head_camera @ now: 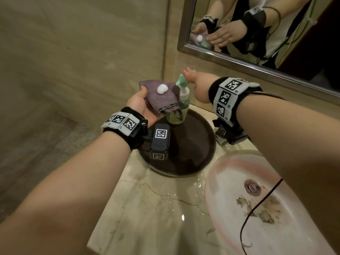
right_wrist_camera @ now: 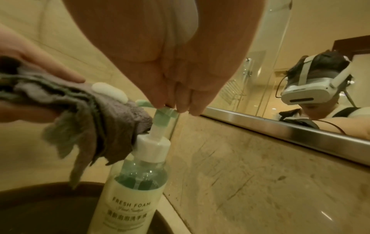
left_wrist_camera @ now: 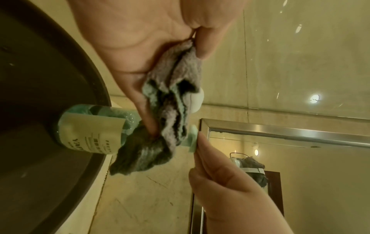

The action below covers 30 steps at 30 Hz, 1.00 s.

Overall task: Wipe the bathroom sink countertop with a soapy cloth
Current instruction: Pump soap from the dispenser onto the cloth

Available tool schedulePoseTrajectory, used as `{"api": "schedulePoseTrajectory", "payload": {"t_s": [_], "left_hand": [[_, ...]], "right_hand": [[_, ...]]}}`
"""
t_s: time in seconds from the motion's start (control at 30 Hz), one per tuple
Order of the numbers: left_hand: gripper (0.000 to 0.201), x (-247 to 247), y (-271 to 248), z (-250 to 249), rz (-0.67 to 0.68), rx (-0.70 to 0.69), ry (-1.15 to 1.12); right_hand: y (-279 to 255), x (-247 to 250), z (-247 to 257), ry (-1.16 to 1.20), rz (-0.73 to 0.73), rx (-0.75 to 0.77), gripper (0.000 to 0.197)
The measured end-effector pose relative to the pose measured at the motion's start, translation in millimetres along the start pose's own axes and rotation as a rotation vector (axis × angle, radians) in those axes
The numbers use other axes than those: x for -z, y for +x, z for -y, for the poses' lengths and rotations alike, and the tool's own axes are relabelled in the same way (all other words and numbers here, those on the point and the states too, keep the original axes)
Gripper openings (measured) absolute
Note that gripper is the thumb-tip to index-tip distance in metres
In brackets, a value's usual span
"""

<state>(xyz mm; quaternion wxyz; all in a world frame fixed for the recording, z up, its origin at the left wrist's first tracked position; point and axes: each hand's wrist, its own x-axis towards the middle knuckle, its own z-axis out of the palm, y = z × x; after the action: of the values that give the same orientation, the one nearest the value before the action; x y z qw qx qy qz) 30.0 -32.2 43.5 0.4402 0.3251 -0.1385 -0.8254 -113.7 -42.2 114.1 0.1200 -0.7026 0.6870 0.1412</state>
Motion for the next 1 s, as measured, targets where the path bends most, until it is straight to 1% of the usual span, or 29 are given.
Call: {"api": "schedulePoseTrajectory", "payload": {"t_s": [0.07,0.17,0.3,0.4,0.53,0.63,0.77,0.83,0.9,0.93,1.0], "left_hand": [[0.065,-5,5,0,0.018,-0.007,-0.022],[0.064,-7,12,0,0.03,0.001,-0.047],[0.065,-4,24,3,0.051,0.0,-0.051],[0.064,-2,33,2,0.064,-0.008,-0.034],[0.064,1,38,2,0.07,-0.002,-0.029],[0.063,6,41,2,0.057,-0.018,-0.019],[0.062,13,41,0,0.04,-0.035,-0.018],[0.06,16,35,1,0.028,-0.035,-0.026],[0.058,21,29,1,0.03,-0.034,-0.015],[0.057,24,26,0,0.036,-0.034,-0.01],[0.056,28,19,-2,0.053,-0.029,0.016]], "right_hand": [[4,4,3,-0.056,0.047,-0.021,0.076],[5,8,5,-0.096,0.106,-0.058,0.068],[16,5,5,-0.328,0.155,-0.042,0.077],[18,4,6,-0.429,0.182,-0.02,0.073],[20,1,4,-0.453,0.161,0.003,0.07],[24,1,3,-0.468,0.178,0.003,0.074],[14,2,4,-0.474,0.169,0.013,0.073],[9,4,5,-0.431,0.138,0.022,0.071],[9,2,-1,-0.285,0.063,0.031,0.067],[10,-3,-5,-0.168,-0.006,0.05,0.063],[8,-14,-13,0.146,-0.174,0.076,0.054]]}}
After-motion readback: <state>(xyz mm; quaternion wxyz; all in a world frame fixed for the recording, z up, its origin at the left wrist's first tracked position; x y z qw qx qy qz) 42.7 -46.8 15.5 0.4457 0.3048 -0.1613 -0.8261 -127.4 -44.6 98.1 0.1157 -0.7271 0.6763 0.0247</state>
